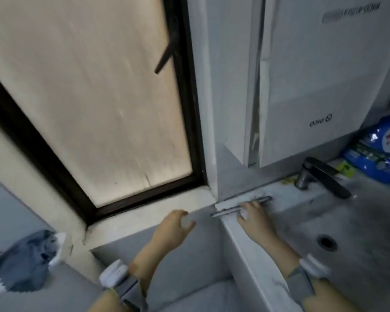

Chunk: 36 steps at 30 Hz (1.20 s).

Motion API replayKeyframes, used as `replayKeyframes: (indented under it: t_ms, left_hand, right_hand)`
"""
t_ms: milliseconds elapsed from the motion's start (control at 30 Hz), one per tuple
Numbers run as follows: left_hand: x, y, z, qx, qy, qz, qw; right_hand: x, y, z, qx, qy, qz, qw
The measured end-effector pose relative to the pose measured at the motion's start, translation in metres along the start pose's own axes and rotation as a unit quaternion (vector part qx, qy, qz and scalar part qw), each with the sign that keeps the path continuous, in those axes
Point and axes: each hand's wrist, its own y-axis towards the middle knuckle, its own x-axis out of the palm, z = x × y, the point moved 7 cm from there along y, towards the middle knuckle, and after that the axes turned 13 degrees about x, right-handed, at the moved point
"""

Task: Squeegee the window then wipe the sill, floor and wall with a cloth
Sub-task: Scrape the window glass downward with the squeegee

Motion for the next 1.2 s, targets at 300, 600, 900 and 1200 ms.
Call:
replayKeyframes:
  t_ms: [300, 600, 900, 1200]
  left_hand:
    - [0.093, -0.002, 0.012, -0.05, -0.13, -0.133, 0.981]
    - [0.048, -0.019, 0.017, -0.083, -0.284, -0.05, 0.954]
    - [-0.109, -0.057, -0.025, -0.096, -0.339, 0.238, 0.905]
    - [-0.3, -0.08, -0.003, -0.01, -0.145, 0.328, 0.934]
  right_hand:
    - [0.032, 0.0, 0.077, 0.142, -0.106, -0.001, 0.984]
    - [0.055, -0.058, -0.037, 0.027, 0.185, -0.005, 0.982]
    - [0.045, -0.116, -0.205, -0.168, 0.255, -0.163, 0.938]
    - [-0.054, -0.135, -0.343, -0.29, 0.211, -0.146, 0.922]
